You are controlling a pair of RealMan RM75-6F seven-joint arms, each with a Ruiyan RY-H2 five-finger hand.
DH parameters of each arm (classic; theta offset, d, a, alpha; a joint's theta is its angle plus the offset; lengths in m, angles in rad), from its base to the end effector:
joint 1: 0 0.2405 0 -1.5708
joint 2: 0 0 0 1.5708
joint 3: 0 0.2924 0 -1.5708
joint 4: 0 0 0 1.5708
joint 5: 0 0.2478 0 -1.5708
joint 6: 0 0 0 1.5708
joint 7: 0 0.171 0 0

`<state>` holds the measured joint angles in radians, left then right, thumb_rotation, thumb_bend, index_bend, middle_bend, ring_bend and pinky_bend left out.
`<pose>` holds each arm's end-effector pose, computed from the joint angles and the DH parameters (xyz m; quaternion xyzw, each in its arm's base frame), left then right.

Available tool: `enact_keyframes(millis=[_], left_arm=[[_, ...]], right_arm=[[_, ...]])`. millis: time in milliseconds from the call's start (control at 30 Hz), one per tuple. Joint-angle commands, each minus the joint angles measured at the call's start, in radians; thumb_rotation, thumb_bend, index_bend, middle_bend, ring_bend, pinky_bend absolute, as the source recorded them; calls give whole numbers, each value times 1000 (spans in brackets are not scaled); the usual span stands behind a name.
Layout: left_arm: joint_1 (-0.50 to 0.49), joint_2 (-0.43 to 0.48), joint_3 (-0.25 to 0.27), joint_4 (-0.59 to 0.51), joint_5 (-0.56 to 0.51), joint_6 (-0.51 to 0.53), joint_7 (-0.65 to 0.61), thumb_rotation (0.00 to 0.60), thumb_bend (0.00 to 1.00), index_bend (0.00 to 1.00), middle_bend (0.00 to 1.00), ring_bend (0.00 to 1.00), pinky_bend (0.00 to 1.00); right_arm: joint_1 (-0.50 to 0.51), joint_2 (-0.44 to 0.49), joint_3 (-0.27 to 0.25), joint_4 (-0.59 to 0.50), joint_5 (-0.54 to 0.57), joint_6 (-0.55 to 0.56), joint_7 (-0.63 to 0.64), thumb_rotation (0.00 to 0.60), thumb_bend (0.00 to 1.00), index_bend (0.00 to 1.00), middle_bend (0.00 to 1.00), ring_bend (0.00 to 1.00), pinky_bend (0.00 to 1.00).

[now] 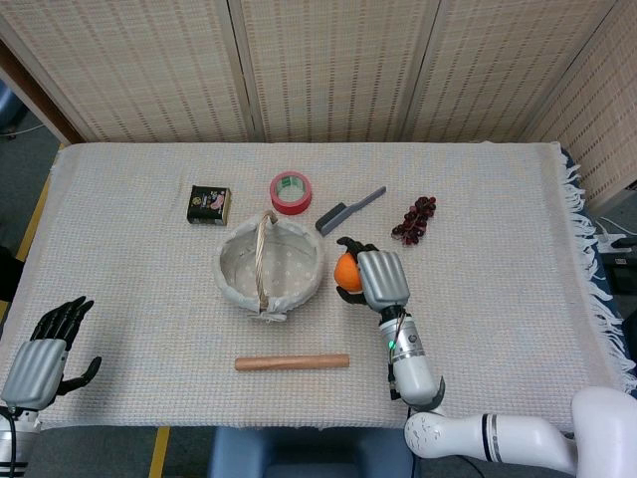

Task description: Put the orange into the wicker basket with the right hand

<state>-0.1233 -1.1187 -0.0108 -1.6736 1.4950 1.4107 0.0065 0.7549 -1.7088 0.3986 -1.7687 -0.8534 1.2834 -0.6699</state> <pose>-0.3445 0.2153 0.1158 -0.6135 -0.4253 -0.3802 0.5460 -0.0603 -0.3792 -0.0433 0.6191 -0.4471 0.4609 0.4521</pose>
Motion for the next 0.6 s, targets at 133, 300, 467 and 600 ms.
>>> enact_keyframes(millis=[133,300,467,600], left_arm=[[0,0,0,0,1,1,0,600,348,0,0,0,80],[0,1,0,3,3,2,3,600,349,0,0,0,79],[0,2,-1,3,0,1,-2,600,349,0,0,0,80],[-1,3,-1,2,-3,-3,-8,600,349,0,0,0,80]], right_arm=[[79,-48,54,25,27,15,-35,600,296,278,661,700,794],[141,-134,67,146,61,0,-39,600,296,299,661,693,794],[201,-226,80,299,67,-26,-9,600,297,320,661,687,793],[243,-291,98,405,51,-48,36,600,297,335,661,678,792]])
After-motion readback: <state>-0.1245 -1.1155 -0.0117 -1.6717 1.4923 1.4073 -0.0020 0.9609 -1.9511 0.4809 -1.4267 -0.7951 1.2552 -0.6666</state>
